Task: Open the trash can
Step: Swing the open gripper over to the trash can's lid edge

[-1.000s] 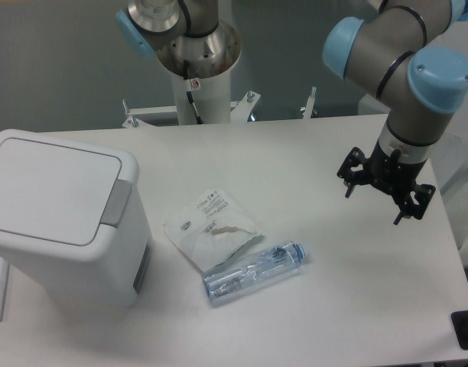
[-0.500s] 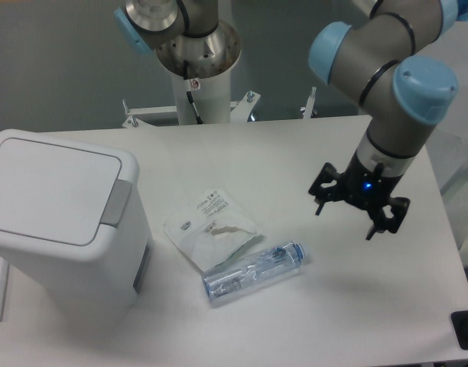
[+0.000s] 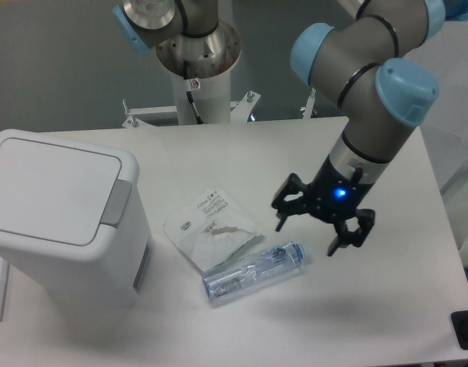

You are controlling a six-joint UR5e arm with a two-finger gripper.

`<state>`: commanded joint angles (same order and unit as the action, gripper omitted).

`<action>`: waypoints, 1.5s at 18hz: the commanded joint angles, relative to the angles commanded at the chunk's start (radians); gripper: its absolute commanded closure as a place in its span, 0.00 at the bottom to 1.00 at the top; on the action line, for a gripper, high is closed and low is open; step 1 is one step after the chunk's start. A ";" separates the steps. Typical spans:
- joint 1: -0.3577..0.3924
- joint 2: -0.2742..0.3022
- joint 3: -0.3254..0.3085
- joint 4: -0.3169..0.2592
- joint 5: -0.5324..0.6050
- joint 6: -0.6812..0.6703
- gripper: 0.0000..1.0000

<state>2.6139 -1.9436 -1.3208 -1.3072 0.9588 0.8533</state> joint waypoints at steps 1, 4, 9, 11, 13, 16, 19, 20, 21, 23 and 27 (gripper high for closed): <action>-0.018 0.002 -0.002 0.015 -0.005 -0.047 0.00; -0.066 0.011 -0.002 0.034 -0.017 -0.144 0.00; -0.034 -0.002 0.003 0.049 -0.138 -0.210 0.00; -0.029 -0.003 -0.006 0.063 -0.216 -0.270 0.00; -0.037 0.008 -0.012 0.068 -0.227 -0.293 0.00; -0.060 0.060 -0.052 0.071 -0.229 -0.350 0.00; -0.072 0.130 -0.138 0.077 -0.229 -0.352 0.00; -0.080 0.162 -0.173 0.081 -0.229 -0.347 0.00; -0.083 0.175 -0.201 0.110 -0.229 -0.350 0.00; -0.115 0.175 -0.241 0.178 -0.226 -0.358 0.00; -0.150 0.186 -0.290 0.204 -0.219 -0.347 0.00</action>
<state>2.4636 -1.7579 -1.6106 -1.1029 0.7394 0.5062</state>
